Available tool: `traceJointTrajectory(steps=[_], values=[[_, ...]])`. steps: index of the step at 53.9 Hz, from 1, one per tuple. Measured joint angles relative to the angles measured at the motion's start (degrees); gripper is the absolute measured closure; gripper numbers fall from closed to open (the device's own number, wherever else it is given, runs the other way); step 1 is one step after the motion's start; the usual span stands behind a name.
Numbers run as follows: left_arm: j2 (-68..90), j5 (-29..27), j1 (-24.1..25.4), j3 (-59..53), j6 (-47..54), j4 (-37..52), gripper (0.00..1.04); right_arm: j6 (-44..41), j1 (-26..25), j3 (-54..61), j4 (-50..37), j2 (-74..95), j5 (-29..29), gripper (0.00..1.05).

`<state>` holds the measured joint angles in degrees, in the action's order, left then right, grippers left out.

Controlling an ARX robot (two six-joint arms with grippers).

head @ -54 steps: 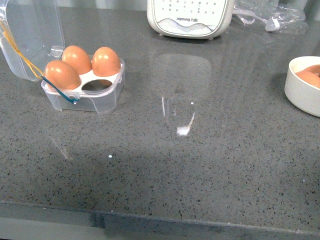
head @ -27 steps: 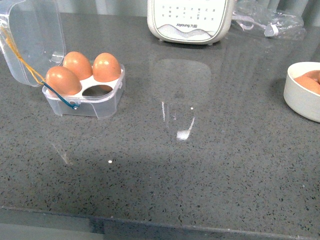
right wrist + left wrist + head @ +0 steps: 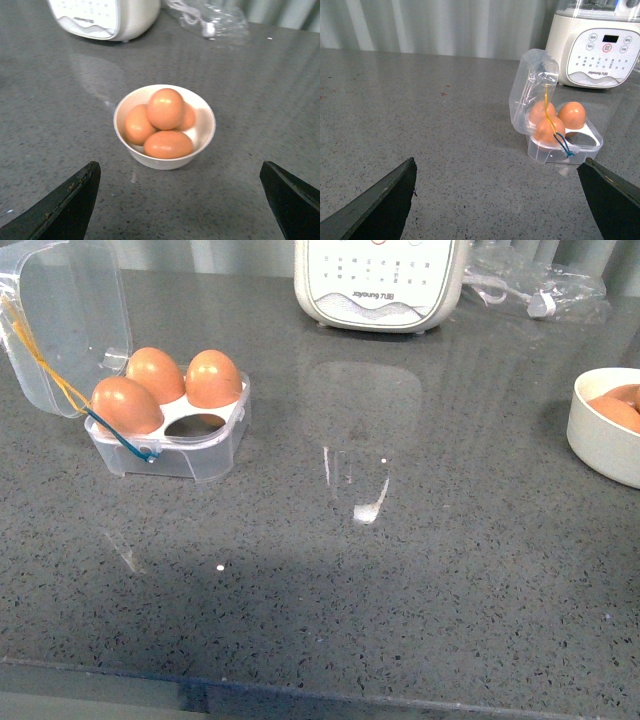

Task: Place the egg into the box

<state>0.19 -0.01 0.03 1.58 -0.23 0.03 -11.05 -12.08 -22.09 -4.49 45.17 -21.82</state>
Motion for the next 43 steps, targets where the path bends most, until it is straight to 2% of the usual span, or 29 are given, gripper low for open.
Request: traceJointTrajectory(steps=[7,30,43], values=[[0.0,0.0,0.0,0.0,0.0,0.0,0.07,-3.0,0.2,-2.4,-2.2,5.7,-3.1,0.07],[0.0,0.0,0.0,0.0,0.0,0.0,0.07,-5.8,2.0,-7.5,-10.4,22.2,-0.7,0.07],[0.0,0.0,0.0,0.0,0.0,0.0,0.07,-6.3,2.7,-9.2,-11.3,27.5,0.0,0.07]])
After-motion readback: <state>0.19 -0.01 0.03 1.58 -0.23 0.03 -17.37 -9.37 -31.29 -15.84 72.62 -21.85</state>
